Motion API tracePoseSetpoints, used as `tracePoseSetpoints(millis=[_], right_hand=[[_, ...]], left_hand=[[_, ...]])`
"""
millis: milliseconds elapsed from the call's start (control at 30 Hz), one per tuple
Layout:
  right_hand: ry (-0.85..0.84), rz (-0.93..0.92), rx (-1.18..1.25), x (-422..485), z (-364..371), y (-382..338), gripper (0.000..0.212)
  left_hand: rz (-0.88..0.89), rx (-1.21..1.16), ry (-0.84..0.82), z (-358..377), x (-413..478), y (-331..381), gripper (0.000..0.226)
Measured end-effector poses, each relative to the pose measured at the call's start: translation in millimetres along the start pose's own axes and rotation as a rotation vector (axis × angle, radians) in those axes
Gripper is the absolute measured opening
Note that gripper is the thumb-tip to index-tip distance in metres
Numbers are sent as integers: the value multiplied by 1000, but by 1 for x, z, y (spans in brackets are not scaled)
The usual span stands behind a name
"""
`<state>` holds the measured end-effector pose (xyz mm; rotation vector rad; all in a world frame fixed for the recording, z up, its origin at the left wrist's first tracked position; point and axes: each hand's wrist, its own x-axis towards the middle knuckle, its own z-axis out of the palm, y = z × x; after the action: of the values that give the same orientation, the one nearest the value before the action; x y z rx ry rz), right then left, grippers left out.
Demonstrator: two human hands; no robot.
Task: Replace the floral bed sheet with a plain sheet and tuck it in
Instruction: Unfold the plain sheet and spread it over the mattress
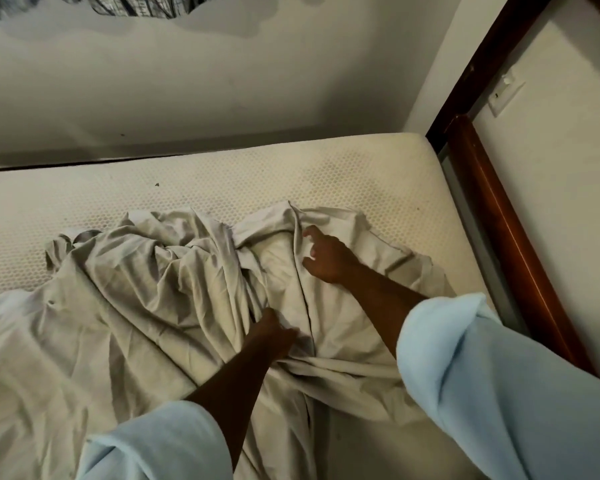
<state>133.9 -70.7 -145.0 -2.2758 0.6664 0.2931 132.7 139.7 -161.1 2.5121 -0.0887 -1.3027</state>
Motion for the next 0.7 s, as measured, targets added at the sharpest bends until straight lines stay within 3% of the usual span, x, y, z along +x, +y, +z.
tracePoseSetpoints(millis=[100, 233, 300, 433, 533, 700], right_hand=[[-6, -13, -48, 34, 7, -17, 105], [81, 159, 31, 74, 23, -20, 113], [69, 173, -58, 83, 31, -15, 100], [141, 91, -209, 80, 36, -7, 40], [177, -22, -119, 57, 40, 0, 40], [349, -169, -102, -13, 47, 16, 45]], left_hand=[[-16, -35, -39, -1, 16, -2, 84], [-22, -63, -59, -1, 26, -2, 86], [-35, -96, -89, -3, 32, -3, 85], [-117, -306, -220, -13, 34, -6, 59], [-203, -384, -315, -28, 24, -3, 47], [-264, -624, -384, -42, 6, -5, 73]])
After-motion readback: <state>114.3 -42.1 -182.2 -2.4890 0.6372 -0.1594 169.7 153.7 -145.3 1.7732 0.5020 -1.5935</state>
